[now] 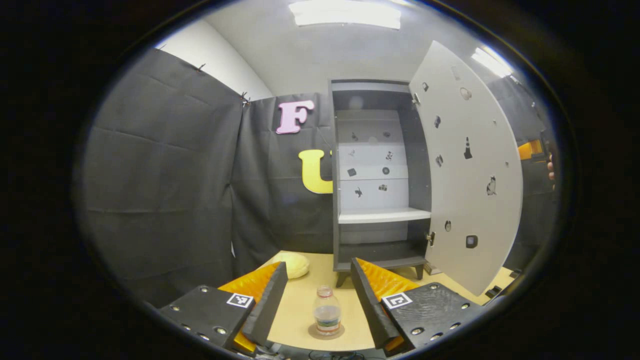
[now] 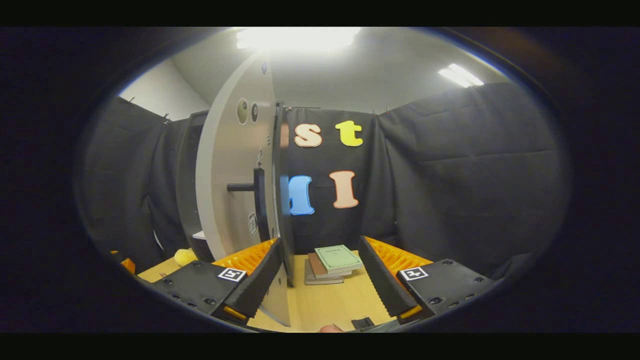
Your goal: Open the cabinet door with the right hand, grasp the bottle in the cabinet with the left hand and place it on the coaster, then close the cabinet door with the right hand.
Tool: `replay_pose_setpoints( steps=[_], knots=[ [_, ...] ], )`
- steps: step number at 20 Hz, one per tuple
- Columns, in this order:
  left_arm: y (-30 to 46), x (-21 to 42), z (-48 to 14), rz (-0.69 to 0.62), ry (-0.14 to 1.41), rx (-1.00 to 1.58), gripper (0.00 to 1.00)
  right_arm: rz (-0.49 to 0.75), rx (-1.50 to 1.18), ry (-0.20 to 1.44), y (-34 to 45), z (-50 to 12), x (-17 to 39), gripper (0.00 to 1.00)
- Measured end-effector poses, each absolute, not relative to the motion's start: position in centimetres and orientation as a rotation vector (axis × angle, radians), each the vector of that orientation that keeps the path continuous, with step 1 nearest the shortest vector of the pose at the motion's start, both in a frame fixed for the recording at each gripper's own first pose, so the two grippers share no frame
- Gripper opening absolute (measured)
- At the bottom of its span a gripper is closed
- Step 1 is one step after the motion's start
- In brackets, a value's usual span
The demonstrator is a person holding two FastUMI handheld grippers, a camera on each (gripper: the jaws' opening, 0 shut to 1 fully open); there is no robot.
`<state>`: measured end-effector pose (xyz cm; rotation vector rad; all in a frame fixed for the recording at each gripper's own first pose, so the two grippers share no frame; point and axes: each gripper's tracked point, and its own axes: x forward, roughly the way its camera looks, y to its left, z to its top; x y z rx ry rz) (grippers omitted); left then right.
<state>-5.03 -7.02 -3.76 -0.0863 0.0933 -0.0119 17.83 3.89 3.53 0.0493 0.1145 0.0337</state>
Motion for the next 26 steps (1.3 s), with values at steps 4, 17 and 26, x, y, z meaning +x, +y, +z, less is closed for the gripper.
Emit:
replay_pose_setpoints(
  steps=[4, 17, 26],
  knots=[
    [-5.8, -4.5, -4.2, -0.018, 0.090, -0.084, 0.75, 0.036, 0.035, 0.120, 4.9, 3.7, 18.0, 0.92],
    [-3.9, -1.9, -4.6, -0.089, 0.095, -0.082, 0.75, 0.099, 0.076, 0.114, 13.6, 4.4, 15.8, 0.96],
    [1.8, -1.1, -3.8, -0.045, 0.071, -0.050, 0.78, 0.176, 0.131, 0.115, 21.5, 4.6, 16.9, 0.96]
  ],
)
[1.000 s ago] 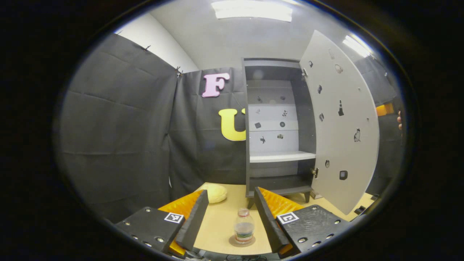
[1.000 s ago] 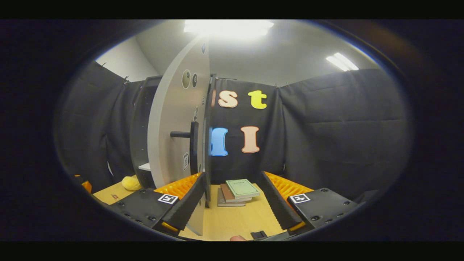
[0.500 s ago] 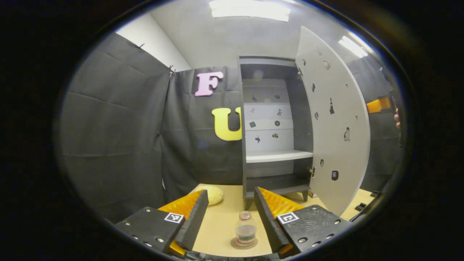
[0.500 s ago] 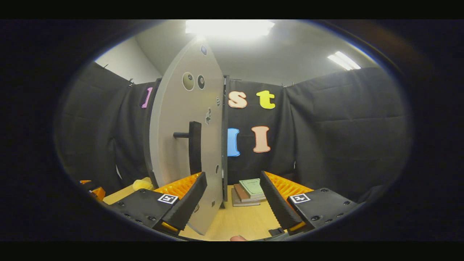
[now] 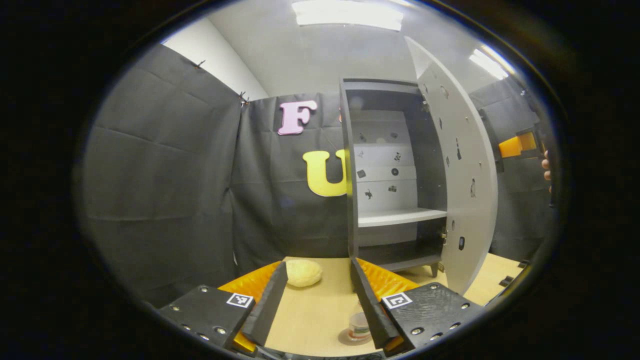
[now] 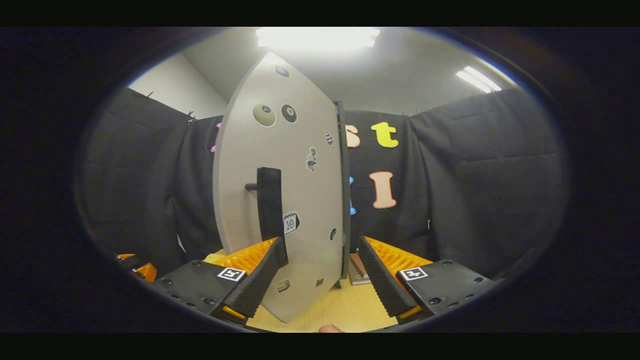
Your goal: Open the cabinet door with the right hand, grasp the bottle in the cabinet with the left hand and place it on the coaster, then close the cabinet door with the right hand.
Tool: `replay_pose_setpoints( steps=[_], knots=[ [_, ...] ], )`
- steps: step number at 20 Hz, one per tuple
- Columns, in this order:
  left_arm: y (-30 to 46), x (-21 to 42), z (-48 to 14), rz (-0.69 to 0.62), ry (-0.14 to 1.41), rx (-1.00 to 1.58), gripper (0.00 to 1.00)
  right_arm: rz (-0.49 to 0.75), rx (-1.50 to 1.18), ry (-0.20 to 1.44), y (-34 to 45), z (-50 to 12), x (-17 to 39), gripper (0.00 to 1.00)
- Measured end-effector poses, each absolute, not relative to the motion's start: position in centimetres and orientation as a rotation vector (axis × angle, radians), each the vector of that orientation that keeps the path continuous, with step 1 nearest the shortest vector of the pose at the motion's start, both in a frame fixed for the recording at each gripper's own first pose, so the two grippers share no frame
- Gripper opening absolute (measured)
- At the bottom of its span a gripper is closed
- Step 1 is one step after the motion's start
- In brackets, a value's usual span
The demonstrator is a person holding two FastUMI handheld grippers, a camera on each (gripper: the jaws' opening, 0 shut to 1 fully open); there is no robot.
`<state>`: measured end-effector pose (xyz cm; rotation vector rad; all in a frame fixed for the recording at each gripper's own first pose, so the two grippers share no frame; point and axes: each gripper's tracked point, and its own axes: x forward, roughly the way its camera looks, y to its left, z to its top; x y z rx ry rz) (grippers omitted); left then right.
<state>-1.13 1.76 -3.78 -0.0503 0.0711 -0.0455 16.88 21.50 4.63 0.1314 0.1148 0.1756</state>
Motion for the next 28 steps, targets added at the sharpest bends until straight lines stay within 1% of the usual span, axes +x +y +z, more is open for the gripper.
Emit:
replay_pose_setpoints(
  steps=[3, 4, 5, 6, 7, 8, 11, 12, 15, 16, 17, 18, 21, 24, 28],
  knots=[
    [3.8, -1.2, -3.9, -0.020, 0.071, -0.034, 0.75, 0.203, 0.144, 0.107, 24.7, 5.2, 18.0, 0.96],
    [4.4, -1.1, -4.1, -0.013, 0.073, -0.033, 0.78, 0.224, 0.149, 0.112, 26.0, 5.0, 18.4, 0.96],
    [5.0, -1.1, -4.2, -0.005, 0.076, -0.032, 0.78, 0.253, 0.156, 0.113, 27.7, 5.0, 18.7, 0.96],
    [5.4, -1.1, -4.3, 0.001, 0.082, -0.031, 0.81, 0.289, 0.161, 0.112, 29.5, 5.2, 19.0, 0.93],
    [5.9, -1.0, -4.4, 0.008, 0.084, -0.029, 0.81, 0.320, 0.157, 0.111, 31.1, 5.3, 19.3, 0.93],
    [6.3, -1.0, -4.5, 0.013, 0.085, -0.029, 0.75, 0.337, 0.148, 0.102, 32.0, 5.5, 19.6, 0.93],
    [7.0, -1.0, -4.4, 0.015, 0.085, -0.036, 0.75, 0.353, 0.141, 0.056, 33.5, 6.6, 19.5, 0.93],
    [7.0, -1.0, -4.4, 0.013, 0.084, -0.043, 0.75, 0.356, 0.145, 0.045, 33.4, 6.5, 19.6, 0.98],
    [6.3, -1.2, -3.5, 0.000, 0.081, -0.054, 0.75, 0.353, 0.147, 0.037, 32.6, 5.7, 19.5, 0.98],
    [6.1, -1.3, -3.1, -0.004, 0.077, -0.052, 0.78, 0.349, 0.145, 0.037, 32.6, 5.7, 19.4, 0.98],
    [5.6, -1.6, -2.4, -0.011, 0.073, -0.050, 0.78, 0.341, 0.142, 0.039, 32.2, 5.6, 19.1, 0.98],
    [4.6, -1.8, -1.9, -0.022, 0.069, -0.050, 0.75, 0.329, 0.141, 0.040, 31.5, 5.7, 18.8, 0.98],
    [0.9, -0.7, -0.7, -0.046, 0.055, -0.049, 0.75, 0.307, 0.155, 0.045, 27.2, 4.8, 17.8, 0.98],
    [-2.6, -1.3, 0.8, -0.060, 0.054, -0.051, 0.75, 0.267, 0.160, 0.055, 22.4, 3.5, 17.3, 0.98],
    [-6.3, -1.7, 4.2, -0.088, 0.022, -0.064, 0.75, 0.216, 0.162, 0.038, 17.1, 3.4, 16.4, 0.98]
  ],
)
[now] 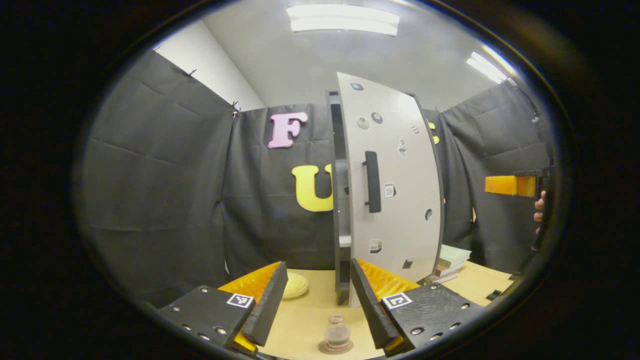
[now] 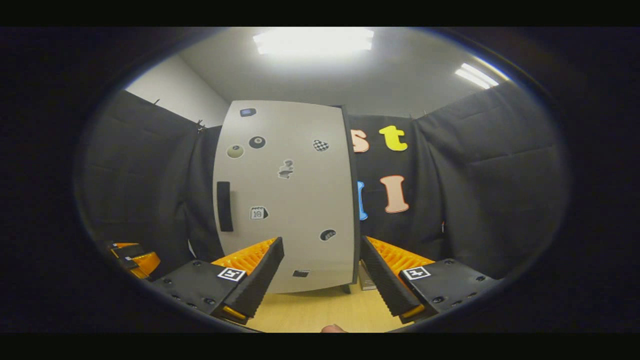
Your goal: Open the cabinet door with the right hand, grasp the bottle in the cabinet with the left hand and place it on the coaster, then close the cabinet door with the right hand.
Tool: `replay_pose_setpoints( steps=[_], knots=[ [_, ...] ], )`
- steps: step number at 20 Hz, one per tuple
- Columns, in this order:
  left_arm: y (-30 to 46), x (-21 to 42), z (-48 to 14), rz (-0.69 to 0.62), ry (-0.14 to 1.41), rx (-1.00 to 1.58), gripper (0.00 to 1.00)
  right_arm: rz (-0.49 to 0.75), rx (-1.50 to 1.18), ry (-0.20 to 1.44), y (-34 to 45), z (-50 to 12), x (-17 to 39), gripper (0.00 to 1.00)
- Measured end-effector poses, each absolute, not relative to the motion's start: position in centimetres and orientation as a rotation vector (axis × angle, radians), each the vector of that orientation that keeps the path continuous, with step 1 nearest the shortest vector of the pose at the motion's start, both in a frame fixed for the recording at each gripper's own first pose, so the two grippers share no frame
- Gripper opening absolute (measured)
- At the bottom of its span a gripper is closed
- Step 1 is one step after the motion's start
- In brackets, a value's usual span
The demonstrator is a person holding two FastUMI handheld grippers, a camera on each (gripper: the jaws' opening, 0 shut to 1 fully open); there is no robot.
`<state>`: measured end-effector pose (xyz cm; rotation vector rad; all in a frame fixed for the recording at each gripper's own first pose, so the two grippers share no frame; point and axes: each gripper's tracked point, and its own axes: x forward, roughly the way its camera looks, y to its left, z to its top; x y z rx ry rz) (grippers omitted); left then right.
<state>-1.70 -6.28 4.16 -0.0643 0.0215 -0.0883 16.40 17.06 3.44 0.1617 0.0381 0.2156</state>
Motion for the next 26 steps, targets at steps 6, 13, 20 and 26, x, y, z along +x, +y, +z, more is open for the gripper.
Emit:
replay_pose_setpoints(
  steps=[6, 13, 20, 26],
  knots=[
    [-10.8, -2.4, 7.1, -0.109, -0.016, -0.030, 0.75, 0.169, 0.161, 0.020, 10.9, 3.0, 15.0, 0.98],
    [-13.7, -3.1, 7.4, -0.115, -0.017, -0.030, 0.75, 0.132, 0.133, -0.010, 6.8, 1.5, 13.3, 0.98],
    [-13.0, -3.8, 6.9, -0.097, -0.014, -0.039, 0.75, 0.117, 0.118, 0.009, 6.7, -0.7, 12.4, 0.98],
    [-12.2, -3.7, 6.1, -0.089, -0.014, -0.030, 0.75, 0.149, 0.140, 0.033, 8.5, -0.8, 12.7, 0.98]
  ],
)
